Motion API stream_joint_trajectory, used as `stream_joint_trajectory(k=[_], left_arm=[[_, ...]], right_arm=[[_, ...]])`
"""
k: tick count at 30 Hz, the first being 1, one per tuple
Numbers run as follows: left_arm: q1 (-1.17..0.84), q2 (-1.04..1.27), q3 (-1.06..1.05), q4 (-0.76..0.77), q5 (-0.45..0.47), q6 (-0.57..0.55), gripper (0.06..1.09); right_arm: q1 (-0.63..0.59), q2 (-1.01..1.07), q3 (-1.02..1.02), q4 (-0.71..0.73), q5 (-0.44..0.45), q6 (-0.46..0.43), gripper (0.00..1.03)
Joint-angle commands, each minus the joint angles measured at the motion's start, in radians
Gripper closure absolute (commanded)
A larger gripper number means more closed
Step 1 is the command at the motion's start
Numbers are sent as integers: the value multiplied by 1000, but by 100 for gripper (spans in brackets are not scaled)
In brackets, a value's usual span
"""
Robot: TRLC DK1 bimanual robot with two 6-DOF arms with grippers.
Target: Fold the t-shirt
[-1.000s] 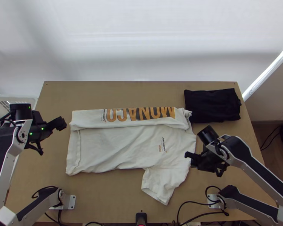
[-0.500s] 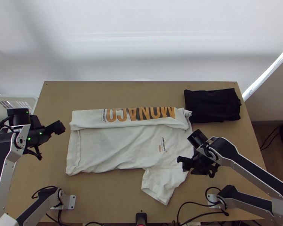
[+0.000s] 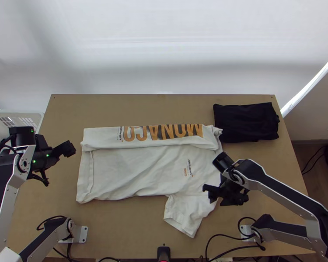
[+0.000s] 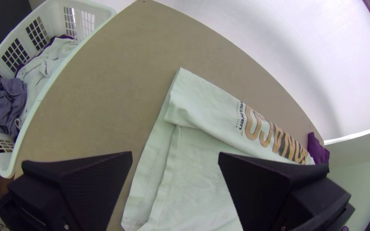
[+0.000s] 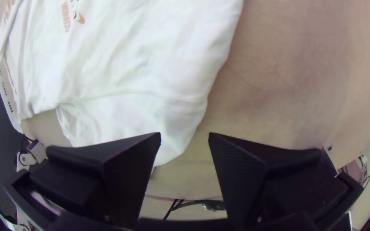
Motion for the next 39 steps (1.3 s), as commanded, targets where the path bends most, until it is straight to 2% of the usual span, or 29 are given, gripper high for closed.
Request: stream_joint_trajectory(k=[1, 2, 3, 6, 8, 10, 14, 20, 23, 26, 34, 37, 39], left_arm=[[8, -1, -23, -10, 6, 25, 11], [8, -1, -29, -13, 6, 31, 11], [8, 0, -33, -26, 6, 47, 11], [-3, 13, -50, -142, 7, 149, 11], [-24, 28, -43, -265, 7, 235, 11], [-56, 28, -61, -363, 6, 332, 11], [-76, 52, -64, -475, -2, 422, 11], [-145, 114, -149, -500, -68, 496, 11], [-171, 151, -190, -494, -122, 502, 11], [-173, 186, -236, -435, -218, 507, 11], [-176, 244, -260, -351, -225, 536, 11], [-176, 269, -268, -303, -251, 541, 20], [-179, 284, -279, -291, -252, 544, 20]], right_arm=[[14, 55, -22, 30, -9, -14, 48], [14, 65, -23, 39, -12, -14, 48], [19, 76, -23, 42, -16, -18, 53], [23, 79, -30, 66, -16, -26, 87], [23, 78, -30, 69, -16, -37, 100], [23, 76, -30, 73, -15, -37, 100], [19, 76, -27, 76, -15, -37, 100], [16, 76, -23, 79, -15, -37, 100], [5, 75, -23, 79, -15, -37, 100], [2, 73, -23, 79, -15, -37, 100], [-7, 73, -20, 79, -15, -37, 100], [-7, 73, -19, 79, -15, -37, 100], [-7, 73, -19, 79, -15, -37, 100]])
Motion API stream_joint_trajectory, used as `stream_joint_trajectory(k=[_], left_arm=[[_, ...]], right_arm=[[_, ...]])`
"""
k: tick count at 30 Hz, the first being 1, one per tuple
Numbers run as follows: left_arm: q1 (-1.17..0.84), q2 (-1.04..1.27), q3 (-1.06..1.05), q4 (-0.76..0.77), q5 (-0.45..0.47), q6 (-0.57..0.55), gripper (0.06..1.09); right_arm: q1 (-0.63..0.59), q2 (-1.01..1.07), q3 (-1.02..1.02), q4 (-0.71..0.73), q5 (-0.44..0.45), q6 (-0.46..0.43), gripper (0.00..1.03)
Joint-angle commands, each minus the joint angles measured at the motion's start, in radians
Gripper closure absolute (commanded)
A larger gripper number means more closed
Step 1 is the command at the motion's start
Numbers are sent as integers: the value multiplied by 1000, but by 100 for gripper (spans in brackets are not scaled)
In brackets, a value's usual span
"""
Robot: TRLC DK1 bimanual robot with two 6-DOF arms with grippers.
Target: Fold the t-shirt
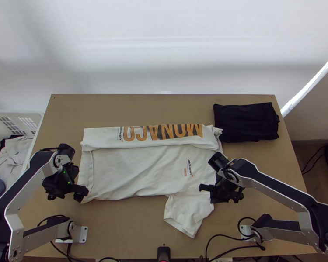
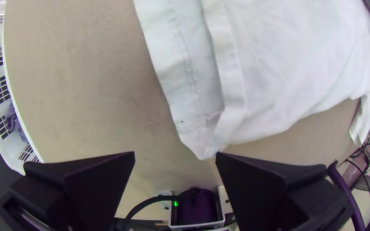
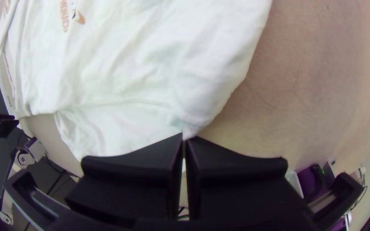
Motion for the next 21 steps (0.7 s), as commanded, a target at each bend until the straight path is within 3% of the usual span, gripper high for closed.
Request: stream_joint_trajectory(k=[1, 3, 5, 6, 21], left_arm=[[-10, 37, -35, 20, -13, 26, 20], [-18, 53, -38, 36, -13, 26, 33], [-35, 56, -44, 51, -13, 26, 54], [-47, 57, -46, 57, -13, 24, 56], [-113, 100, -12, 2, -9, 29, 56]], right_arm=[[-8, 5, -9, -2, -2, -3, 100], [-9, 5, -7, -2, -2, -3, 100], [-12, 5, -7, -2, -2, -3, 100], [-14, 4, -9, -2, -2, -3, 100], [-23, 2, -7, -2, -2, -5, 100]])
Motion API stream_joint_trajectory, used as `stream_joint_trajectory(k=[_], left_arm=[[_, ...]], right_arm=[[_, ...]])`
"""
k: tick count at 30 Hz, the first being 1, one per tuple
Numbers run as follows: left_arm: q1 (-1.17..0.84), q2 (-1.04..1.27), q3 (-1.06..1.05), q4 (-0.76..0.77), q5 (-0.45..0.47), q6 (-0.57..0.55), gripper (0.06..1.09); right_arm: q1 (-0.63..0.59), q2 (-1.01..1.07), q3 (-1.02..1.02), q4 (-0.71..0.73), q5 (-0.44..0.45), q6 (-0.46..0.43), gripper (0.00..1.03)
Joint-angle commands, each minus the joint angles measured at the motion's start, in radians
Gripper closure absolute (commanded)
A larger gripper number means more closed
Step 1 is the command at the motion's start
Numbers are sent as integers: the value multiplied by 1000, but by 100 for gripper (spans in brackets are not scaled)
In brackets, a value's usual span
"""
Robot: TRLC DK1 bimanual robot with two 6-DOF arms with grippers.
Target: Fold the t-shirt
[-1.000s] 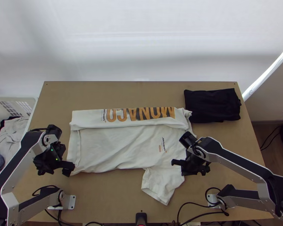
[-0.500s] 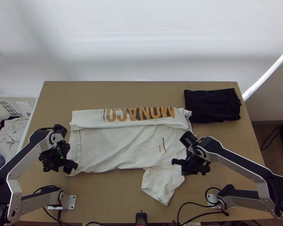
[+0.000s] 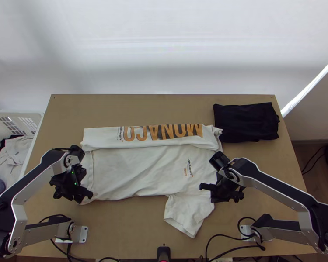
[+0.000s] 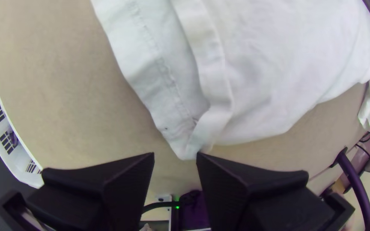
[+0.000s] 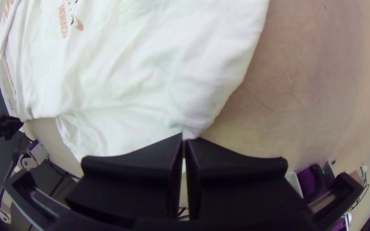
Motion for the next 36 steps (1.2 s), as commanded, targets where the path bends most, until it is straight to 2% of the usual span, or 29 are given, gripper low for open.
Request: stream_joint_trajectory(k=[1, 7, 15, 17, 19, 20, 27, 36], left_arm=[[-12, 22, 13, -25, 5, 19, 56], [-12, 33, 40, -23, 64, 6, 55], [-30, 47, 34, -25, 69, -6, 56], [-35, 45, 34, -20, 69, -9, 70], [-53, 28, 26, -6, 72, -10, 97], [-65, 21, 22, 4, 72, -10, 105], [-50, 50, 14, 21, 71, -9, 104], [122, 50, 99, -14, 69, 59, 104]], right_arm=[[-5, 2, -7, -2, -2, -6, 100], [-3, -1, -7, -2, -2, -6, 100], [-3, -6, -9, -2, 0, -5, 100], [-3, -7, -7, -2, 0, -6, 100], [-3, -7, -5, -2, 0, -5, 100], [-3, -7, -5, -2, 2, -6, 100], [-29, -19, -2, -4, 0, -11, 100], [-77, -59, -4, -21, 2, -44, 100]])
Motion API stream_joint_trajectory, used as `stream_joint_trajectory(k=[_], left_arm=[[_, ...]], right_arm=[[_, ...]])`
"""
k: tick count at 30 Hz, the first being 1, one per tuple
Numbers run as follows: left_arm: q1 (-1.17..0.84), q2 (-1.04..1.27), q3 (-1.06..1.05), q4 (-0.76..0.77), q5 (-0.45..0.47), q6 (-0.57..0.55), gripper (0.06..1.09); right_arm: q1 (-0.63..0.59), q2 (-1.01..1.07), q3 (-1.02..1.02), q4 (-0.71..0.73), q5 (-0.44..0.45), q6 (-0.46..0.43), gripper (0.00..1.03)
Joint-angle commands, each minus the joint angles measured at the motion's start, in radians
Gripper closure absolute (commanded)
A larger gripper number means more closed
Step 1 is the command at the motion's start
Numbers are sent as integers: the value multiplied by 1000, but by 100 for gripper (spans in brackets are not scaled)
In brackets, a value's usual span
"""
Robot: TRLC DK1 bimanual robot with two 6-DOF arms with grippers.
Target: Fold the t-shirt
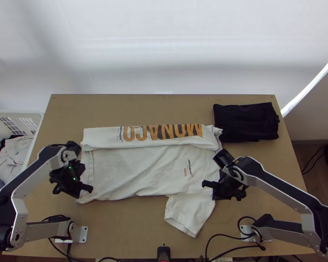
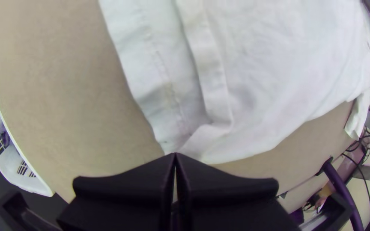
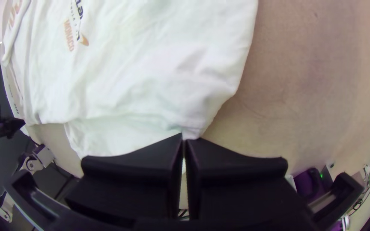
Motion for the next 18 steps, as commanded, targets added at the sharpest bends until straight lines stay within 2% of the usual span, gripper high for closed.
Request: stream_joint_trajectory(k=[1, 6, 18], left_arm=[[54, 12, 41, -31, 9, 51, 104], [67, 0, 75, -37, 12, 37, 104], [60, 52, 305, -46, 40, -127, 104]], right_arm=[[-19, -29, -4, -20, 1, -20, 100], [-25, -53, 19, -23, 0, -20, 100], [-52, -79, 209, -22, 1, -32, 100]])
